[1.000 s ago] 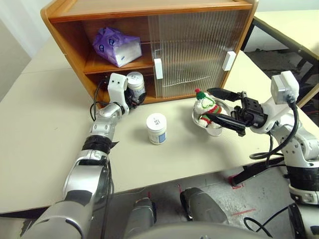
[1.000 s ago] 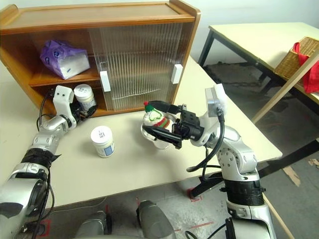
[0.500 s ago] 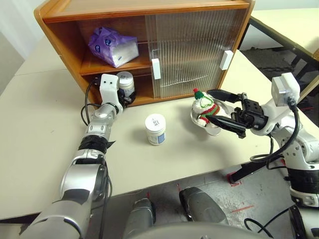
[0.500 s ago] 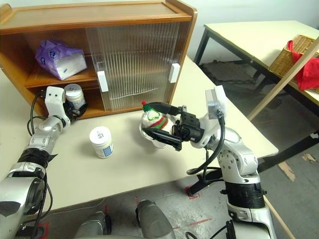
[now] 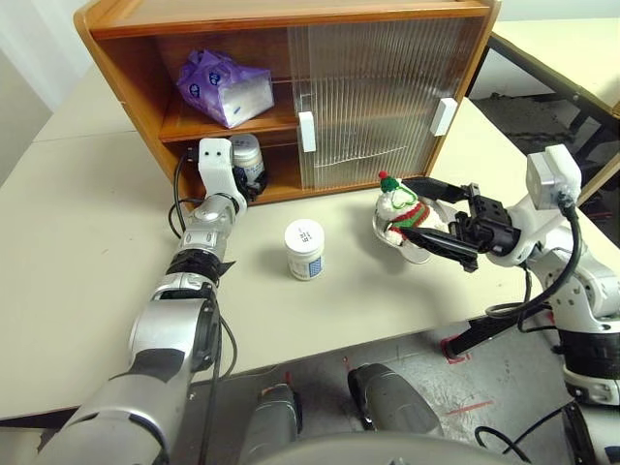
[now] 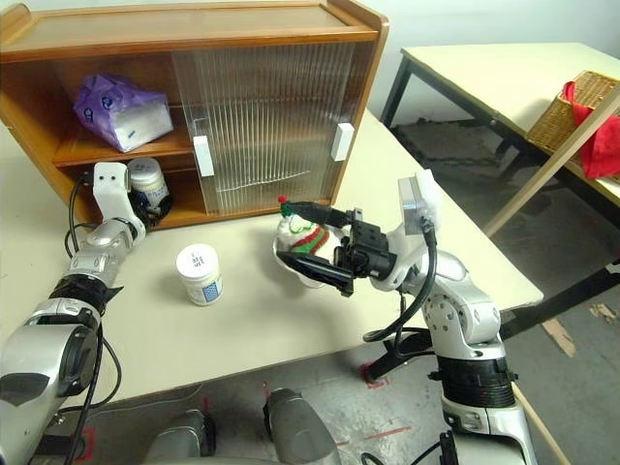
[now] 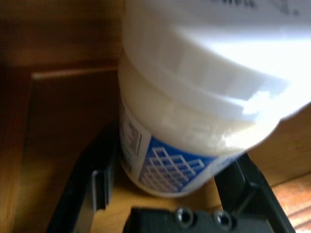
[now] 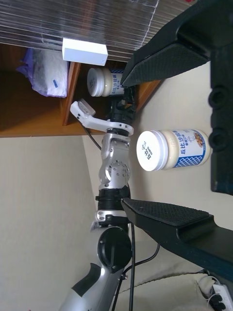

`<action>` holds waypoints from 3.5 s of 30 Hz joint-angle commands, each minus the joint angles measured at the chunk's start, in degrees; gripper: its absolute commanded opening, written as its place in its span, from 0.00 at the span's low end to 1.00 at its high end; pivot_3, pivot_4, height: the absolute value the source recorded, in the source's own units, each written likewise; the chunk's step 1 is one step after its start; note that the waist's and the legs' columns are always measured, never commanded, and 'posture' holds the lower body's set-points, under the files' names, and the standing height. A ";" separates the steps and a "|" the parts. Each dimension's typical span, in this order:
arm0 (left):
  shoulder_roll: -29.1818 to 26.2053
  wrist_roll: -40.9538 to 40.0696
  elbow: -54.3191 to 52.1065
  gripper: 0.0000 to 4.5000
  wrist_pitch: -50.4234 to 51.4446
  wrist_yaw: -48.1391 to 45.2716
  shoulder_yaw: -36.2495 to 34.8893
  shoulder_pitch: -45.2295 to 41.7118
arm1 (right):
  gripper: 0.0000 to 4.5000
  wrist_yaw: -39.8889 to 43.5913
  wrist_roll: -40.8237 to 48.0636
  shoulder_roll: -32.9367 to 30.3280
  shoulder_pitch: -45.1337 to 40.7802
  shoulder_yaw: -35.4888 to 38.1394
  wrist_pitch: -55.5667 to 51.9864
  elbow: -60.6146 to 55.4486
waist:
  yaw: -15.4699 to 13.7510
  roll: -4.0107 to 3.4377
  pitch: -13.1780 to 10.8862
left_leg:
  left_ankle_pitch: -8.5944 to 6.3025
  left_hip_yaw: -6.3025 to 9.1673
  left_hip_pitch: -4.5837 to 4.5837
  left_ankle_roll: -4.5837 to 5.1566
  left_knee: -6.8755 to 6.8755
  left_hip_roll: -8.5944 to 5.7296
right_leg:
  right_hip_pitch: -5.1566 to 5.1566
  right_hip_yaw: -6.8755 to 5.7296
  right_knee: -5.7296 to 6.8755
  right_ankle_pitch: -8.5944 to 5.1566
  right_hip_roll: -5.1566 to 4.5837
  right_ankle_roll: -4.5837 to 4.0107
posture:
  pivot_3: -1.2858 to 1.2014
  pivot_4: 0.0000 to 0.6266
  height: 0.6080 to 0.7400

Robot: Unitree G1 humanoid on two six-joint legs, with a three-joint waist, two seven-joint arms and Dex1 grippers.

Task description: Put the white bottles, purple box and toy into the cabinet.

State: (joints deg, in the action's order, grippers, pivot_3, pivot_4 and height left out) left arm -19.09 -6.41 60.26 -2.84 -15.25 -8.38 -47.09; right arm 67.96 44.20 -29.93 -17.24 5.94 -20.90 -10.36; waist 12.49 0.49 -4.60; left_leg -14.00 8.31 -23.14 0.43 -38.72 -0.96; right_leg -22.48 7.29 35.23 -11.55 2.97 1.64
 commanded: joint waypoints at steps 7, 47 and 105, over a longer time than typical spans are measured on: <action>0.53 -0.52 0.34 0.70 0.27 -0.98 -0.67 -1.86 | 1.00 -0.19 0.25 0.25 -0.79 -0.15 -0.12 -0.21 | -0.07 -0.01 -0.01 | -0.01 0.03 -0.08 0.00 0.02 -0.10 | -0.02 -0.06 -0.04 -0.03 -0.04 0.04 | 0.40 0.15 1.00; -0.25 3.02 -34.35 0.06 12.32 3.80 1.36 17.60 | 1.00 1.44 -0.70 1.22 -2.79 -1.08 0.85 2.29 | -1.88 0.04 -0.18 | -0.04 0.51 -0.12 -0.06 0.05 -0.42 | -0.08 -0.07 -0.05 0.23 -0.62 -0.58 | 0.41 0.13 1.00; -5.44 21.97 -10.79 0.01 -3.80 8.97 15.25 2.88 | 1.00 0.38 -1.77 0.74 -1.84 -0.55 1.80 1.13 | -1.87 0.01 -0.12 | 0.49 0.55 -0.44 0.57 0.23 -0.80 | -0.16 -0.14 -0.02 0.15 -0.76 -0.15 | 0.39 0.09 1.00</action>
State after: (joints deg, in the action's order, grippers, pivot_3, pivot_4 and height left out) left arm -24.14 14.63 47.90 -5.32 -6.05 6.03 -43.48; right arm 68.45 42.81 -28.83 -19.41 5.16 -19.62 -8.43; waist 10.62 0.50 -4.73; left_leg -13.52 8.85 -23.58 1.00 -38.49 -1.75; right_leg -22.63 7.15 35.21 -11.39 2.21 1.50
